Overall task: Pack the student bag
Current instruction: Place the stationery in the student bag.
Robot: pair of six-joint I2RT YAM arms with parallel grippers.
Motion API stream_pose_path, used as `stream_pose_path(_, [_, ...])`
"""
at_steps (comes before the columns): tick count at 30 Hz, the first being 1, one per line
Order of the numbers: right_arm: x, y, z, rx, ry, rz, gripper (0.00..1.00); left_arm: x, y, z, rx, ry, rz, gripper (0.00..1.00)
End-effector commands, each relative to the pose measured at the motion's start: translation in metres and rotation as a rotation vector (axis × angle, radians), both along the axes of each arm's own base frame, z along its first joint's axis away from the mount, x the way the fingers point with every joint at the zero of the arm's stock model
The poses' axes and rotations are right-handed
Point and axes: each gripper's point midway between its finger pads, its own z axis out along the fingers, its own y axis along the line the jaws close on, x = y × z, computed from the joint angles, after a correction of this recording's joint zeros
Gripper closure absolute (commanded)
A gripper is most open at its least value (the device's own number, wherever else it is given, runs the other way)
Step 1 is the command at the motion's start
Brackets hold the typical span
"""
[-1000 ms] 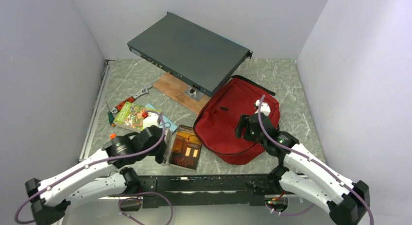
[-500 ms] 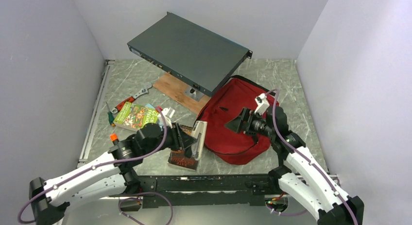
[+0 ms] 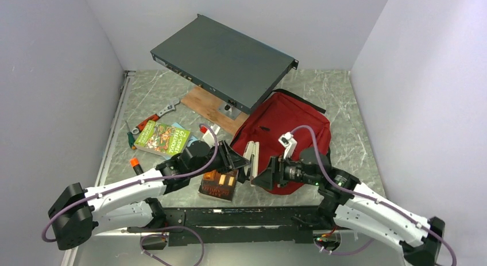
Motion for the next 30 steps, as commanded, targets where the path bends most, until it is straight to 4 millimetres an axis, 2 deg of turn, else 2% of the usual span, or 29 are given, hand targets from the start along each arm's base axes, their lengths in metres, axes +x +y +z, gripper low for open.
stream_pose_path(1, [0.027,0.004,-0.01,-0.123,-0.03,-0.216,0.29,0.017,-0.005,0.066,-0.175,-0.051,0.082,1.0])
stream_pose_path(3, [0.024,0.013,-0.01,-0.178,-0.068,-0.23,0.32,0.018,-0.001,0.062,-0.113,-0.029,0.093,1.0])
stream_pose_path(7, [0.026,0.015,-0.011,-0.319,-0.147,-0.284,0.4,0.024,0.009,0.059,-0.053,-0.03,0.15,1.0])
stream_pose_path(10, [0.031,0.019,-0.01,-0.337,-0.178,-0.302,0.48,0.025,0.014,0.053,-0.036,-0.01,0.169,1.0])
stream_pose_path(15, [0.038,0.023,-0.006,-0.345,-0.228,-0.316,0.6,0.024,0.016,0.054,-0.037,-0.003,0.171,1.0])
stream_pose_path(18, [0.04,0.027,-0.002,-0.342,-0.259,-0.307,0.7,0.024,0.017,0.055,-0.034,0.001,0.177,1.0])
stream_pose_path(22, [0.043,0.03,0.003,-0.342,-0.283,-0.305,0.72,0.024,0.017,0.056,-0.034,0.007,0.174,1.0])
stream_pose_path(27, [0.044,0.035,0.004,-0.335,-0.299,-0.289,0.67,0.024,0.015,0.056,-0.052,0.008,0.172,1.0])
stream_pose_path(30, [0.044,0.038,0.001,-0.327,-0.297,-0.287,0.69,0.024,0.013,0.056,-0.047,0.009,0.164,1.0])
